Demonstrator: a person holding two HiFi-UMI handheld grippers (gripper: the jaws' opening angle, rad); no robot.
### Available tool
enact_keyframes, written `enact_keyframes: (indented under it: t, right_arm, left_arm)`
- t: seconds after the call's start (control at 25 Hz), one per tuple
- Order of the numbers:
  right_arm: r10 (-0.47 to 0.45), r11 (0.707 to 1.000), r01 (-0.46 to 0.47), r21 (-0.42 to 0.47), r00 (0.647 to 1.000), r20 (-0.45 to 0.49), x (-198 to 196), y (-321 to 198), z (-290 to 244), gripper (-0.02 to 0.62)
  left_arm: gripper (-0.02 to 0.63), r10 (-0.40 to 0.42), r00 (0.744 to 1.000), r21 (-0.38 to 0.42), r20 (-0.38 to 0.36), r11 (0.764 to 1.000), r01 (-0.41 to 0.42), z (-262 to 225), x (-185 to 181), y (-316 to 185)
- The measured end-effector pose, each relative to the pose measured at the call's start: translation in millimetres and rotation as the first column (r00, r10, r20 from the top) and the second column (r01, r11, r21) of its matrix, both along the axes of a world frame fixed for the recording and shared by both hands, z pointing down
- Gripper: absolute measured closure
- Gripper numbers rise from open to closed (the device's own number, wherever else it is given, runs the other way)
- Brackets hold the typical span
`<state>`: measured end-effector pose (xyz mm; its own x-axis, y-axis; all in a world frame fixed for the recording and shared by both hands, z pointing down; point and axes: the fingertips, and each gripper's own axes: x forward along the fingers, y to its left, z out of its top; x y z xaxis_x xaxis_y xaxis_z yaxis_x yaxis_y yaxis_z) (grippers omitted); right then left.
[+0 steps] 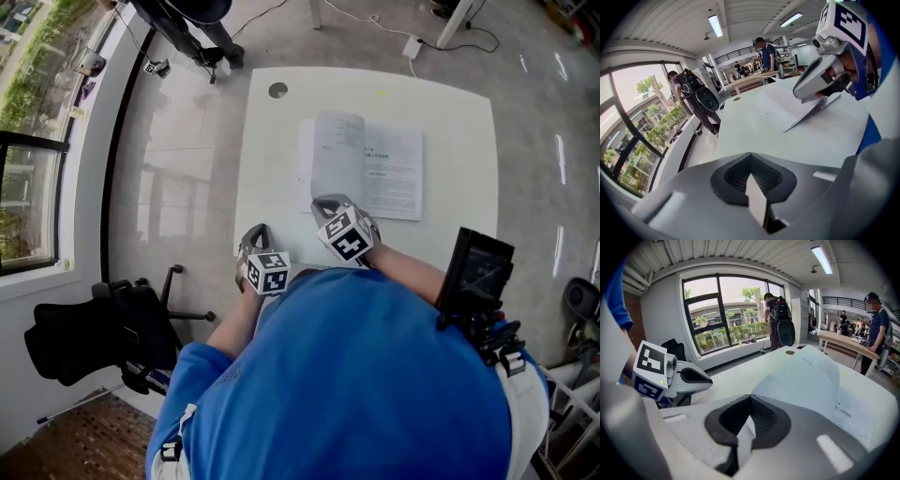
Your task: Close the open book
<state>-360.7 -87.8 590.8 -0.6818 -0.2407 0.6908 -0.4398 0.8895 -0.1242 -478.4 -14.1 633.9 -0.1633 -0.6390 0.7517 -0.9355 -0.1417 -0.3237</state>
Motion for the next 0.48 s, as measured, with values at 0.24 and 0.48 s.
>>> enact_keyframes:
  t: [0.24,0.48]
  right_arm:
    - [-0.035,0.998,0.034,-0.05,0.999,-0.021,-18,6,25,0.592]
    - [-0.042,0.995,0.038,-0.093,0.998,-0.049,-43,12,50,0.592]
  left_arm:
    - [0.598,-0.012,1.0,-0.018,0.009,1.0,0.012,0,-11,7]
    - [0.598,-0.012,1.0,-0.026,0.006,1.0,0.012,3,-26,14]
